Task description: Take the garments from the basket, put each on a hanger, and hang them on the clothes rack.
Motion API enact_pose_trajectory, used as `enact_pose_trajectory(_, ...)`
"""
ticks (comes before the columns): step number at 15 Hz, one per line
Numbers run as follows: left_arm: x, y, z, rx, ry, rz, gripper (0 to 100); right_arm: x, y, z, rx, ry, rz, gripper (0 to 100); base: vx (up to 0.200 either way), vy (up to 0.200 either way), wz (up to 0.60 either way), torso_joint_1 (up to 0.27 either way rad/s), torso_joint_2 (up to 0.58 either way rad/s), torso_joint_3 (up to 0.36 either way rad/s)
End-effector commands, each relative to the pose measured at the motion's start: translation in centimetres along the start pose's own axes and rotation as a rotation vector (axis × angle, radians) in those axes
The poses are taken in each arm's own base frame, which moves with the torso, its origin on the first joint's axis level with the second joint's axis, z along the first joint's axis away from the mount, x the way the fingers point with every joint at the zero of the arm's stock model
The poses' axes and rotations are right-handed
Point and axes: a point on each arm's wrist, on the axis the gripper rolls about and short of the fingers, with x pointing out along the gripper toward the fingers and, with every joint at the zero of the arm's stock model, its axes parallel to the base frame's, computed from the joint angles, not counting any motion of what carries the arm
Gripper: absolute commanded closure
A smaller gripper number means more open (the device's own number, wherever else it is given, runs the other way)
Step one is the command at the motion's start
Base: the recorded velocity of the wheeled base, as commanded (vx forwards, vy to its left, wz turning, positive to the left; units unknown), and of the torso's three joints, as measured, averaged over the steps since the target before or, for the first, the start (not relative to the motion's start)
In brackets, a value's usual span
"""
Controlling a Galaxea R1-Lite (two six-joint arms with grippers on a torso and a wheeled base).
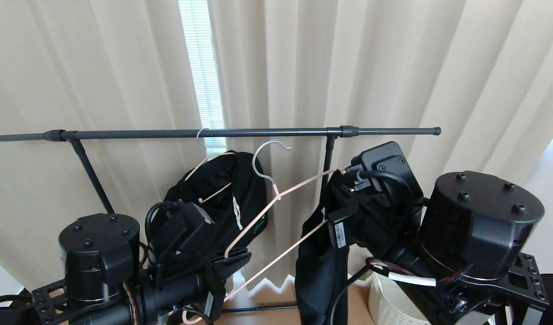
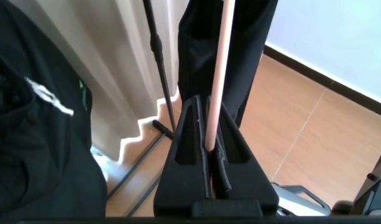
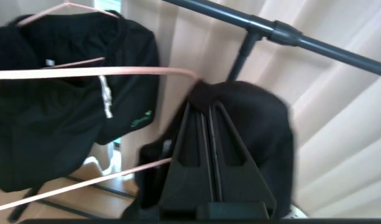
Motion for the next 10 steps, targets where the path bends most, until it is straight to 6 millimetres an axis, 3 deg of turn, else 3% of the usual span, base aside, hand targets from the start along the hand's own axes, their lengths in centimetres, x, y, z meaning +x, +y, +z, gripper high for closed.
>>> enact_pose_trajectory(1, 0.7, -0.7, -1.2, 0.005, 0.033, -0.03, 100, 0.2, 0.7, -0.2, 0.005, 0.005, 0.016, 100, 0.0, 0.0, 0.0, 0.0, 0.0, 0.0)
enact_pose_trajectory(10, 0.7, -1.3, -1.6, 0.009, 0.043, -0.051, 100, -1.9, 3.1, 0.3, 0.056, -0.016, 0.121, 100, 0.0, 0.0, 0.0, 0.0, 0.0, 0.0)
